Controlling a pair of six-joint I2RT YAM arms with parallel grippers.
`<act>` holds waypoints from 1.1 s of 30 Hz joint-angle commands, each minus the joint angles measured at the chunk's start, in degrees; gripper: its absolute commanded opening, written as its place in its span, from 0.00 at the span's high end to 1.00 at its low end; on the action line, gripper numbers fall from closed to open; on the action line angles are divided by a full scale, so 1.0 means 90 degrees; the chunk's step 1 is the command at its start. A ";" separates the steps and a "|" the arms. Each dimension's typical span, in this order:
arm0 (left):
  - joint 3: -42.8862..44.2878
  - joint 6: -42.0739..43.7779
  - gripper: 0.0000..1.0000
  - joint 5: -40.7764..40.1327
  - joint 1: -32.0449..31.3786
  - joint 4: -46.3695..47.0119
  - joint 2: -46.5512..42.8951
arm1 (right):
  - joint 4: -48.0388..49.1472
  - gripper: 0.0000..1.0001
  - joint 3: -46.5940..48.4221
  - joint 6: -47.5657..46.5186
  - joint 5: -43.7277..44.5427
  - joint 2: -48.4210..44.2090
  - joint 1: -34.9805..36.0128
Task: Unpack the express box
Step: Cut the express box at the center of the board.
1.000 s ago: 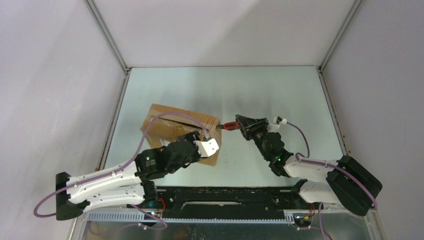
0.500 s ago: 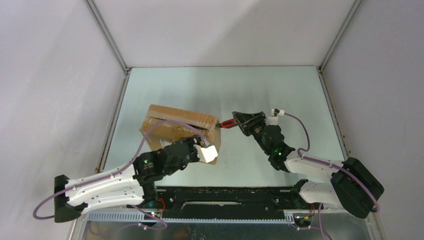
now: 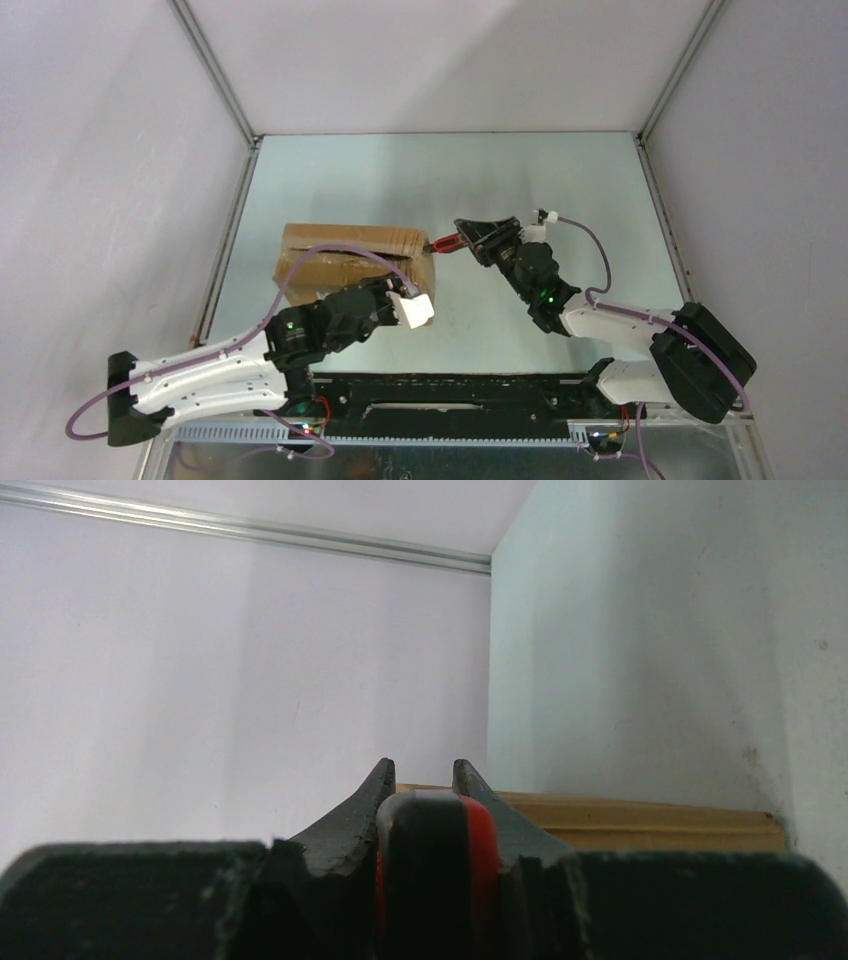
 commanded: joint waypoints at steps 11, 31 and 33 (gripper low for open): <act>-0.0440 -0.0898 1.00 0.0635 -0.0004 0.0374 -0.0392 | -0.0418 1.00 -0.0273 -0.0145 -0.2405 -0.0389 -0.0258; -0.0341 -0.0265 1.00 0.1060 -0.0004 0.0847 -0.0101 | -0.0141 1.00 0.0124 -0.0256 -0.2582 0.0419 0.0836; -0.0341 -0.0268 1.00 0.1071 -0.0004 0.0904 -0.0068 | -0.0113 1.00 0.0137 -0.0251 -0.2530 0.0484 0.0931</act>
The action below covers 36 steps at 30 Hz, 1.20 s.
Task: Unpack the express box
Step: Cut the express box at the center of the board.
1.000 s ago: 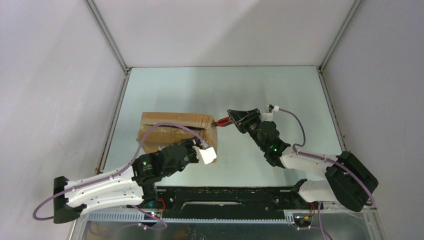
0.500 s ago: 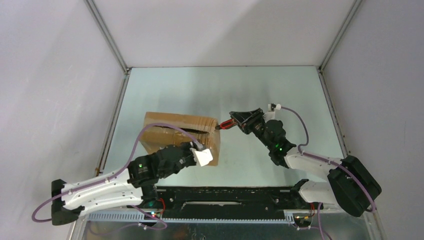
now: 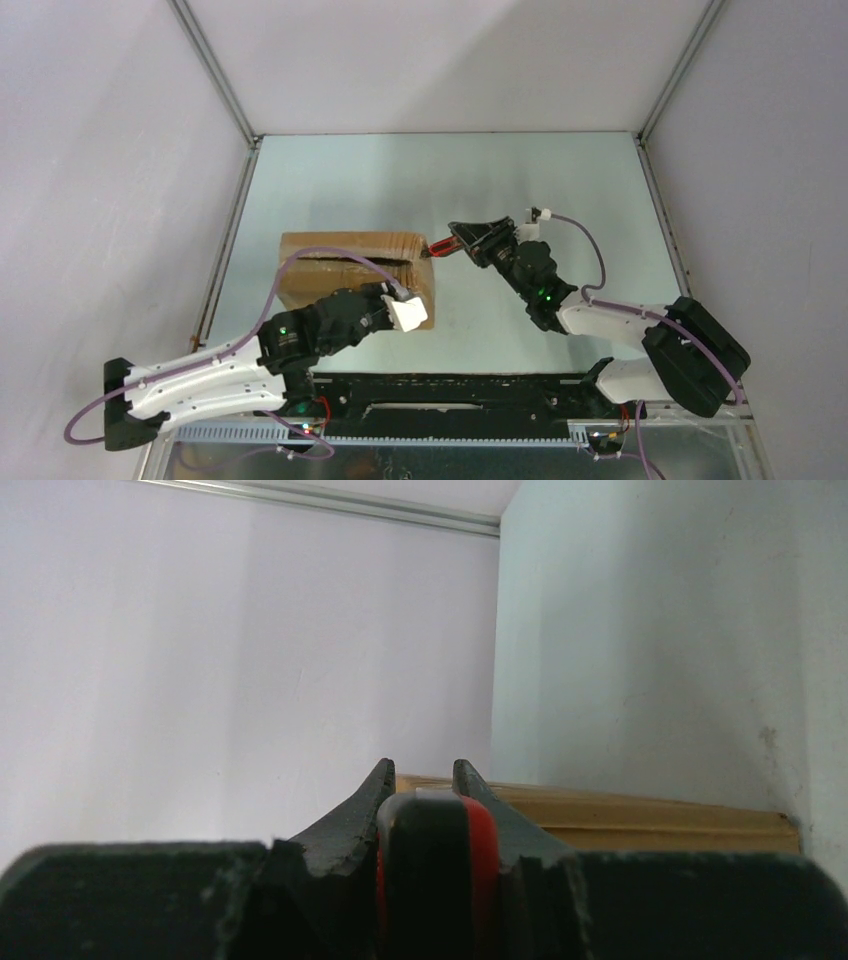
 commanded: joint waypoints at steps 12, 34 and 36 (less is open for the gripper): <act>-0.0247 -0.0809 1.00 0.0041 0.0018 0.0274 -0.0059 | -0.0666 1.00 -0.0383 -0.0315 -0.2397 -0.0360 -0.0009; -0.0490 -0.0885 1.00 0.0296 0.0075 0.0535 -0.0168 | -0.1467 1.00 -0.0358 -0.0881 -0.2747 -0.0999 0.0232; -0.0475 -0.0791 1.00 0.0408 0.0104 0.0608 -0.0075 | -0.1460 1.00 -0.0343 -0.0867 -0.2710 -0.0948 0.0521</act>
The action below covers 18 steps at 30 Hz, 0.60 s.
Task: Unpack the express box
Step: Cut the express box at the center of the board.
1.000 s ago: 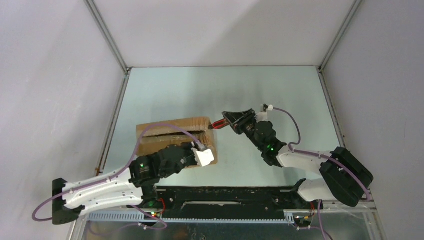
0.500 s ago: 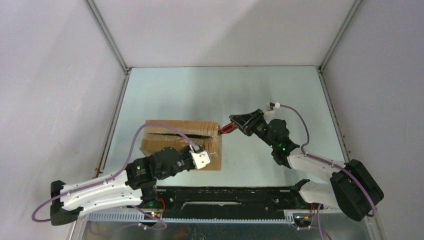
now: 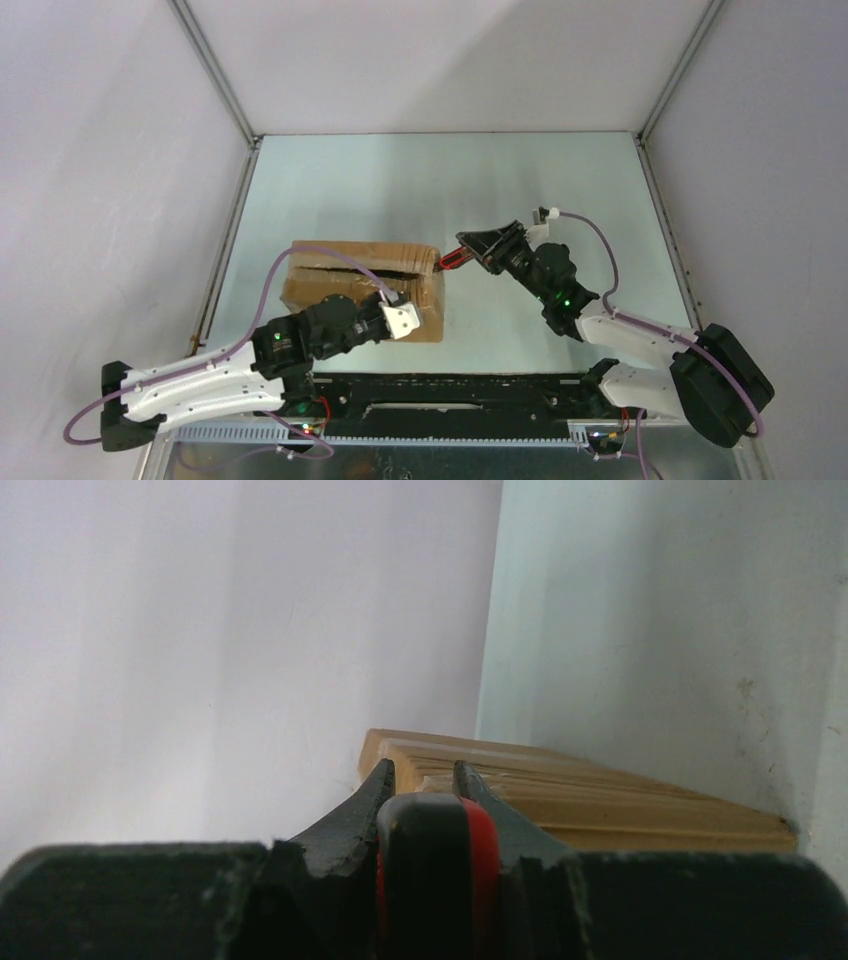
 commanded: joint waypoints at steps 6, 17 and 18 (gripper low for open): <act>-0.0114 0.0195 1.00 -0.0227 0.0215 0.0481 0.0602 | -0.0492 1.00 0.0062 -0.0373 -0.1305 0.0432 0.1544; -0.0124 0.0254 1.00 -0.0178 0.0250 0.0557 0.0683 | -0.0022 1.00 0.0032 -0.0127 -0.1117 0.0956 0.1930; -0.0104 0.0190 1.00 -0.0251 0.0253 0.0492 0.0688 | -0.0044 1.00 -0.0018 -0.0130 -0.1158 0.0887 0.1821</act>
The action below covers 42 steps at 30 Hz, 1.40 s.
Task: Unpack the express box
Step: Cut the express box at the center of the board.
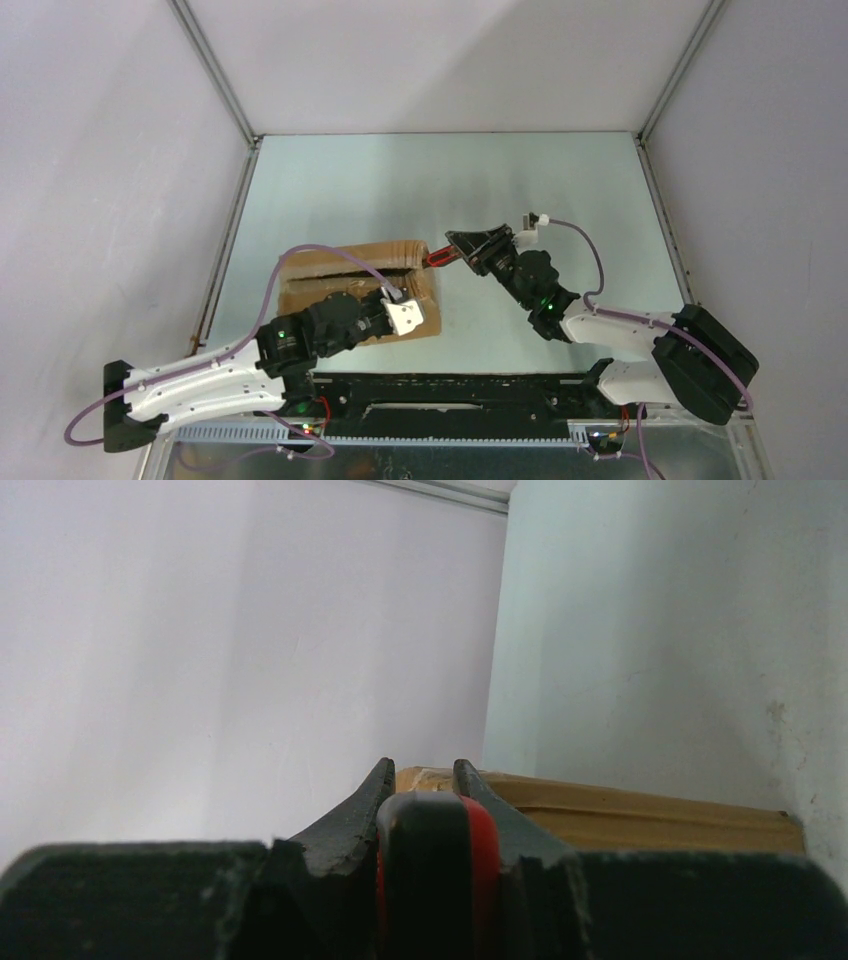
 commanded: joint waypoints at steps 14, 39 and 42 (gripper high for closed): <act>-0.0417 -0.1281 1.00 -0.0447 0.0167 -0.0651 -0.0488 | -0.2119 1.00 -0.0416 -0.0773 -0.4260 -0.1270 -0.1836; -0.0383 -0.0992 1.00 -0.0268 0.0167 -0.0111 0.0041 | -0.2736 1.00 -0.0463 -0.1065 -0.4010 -0.1993 -0.1890; -0.0362 -0.0908 1.00 -0.0242 0.0272 0.0336 0.0333 | -0.3089 1.00 -0.0473 -0.1104 -0.3545 -0.2236 -0.1089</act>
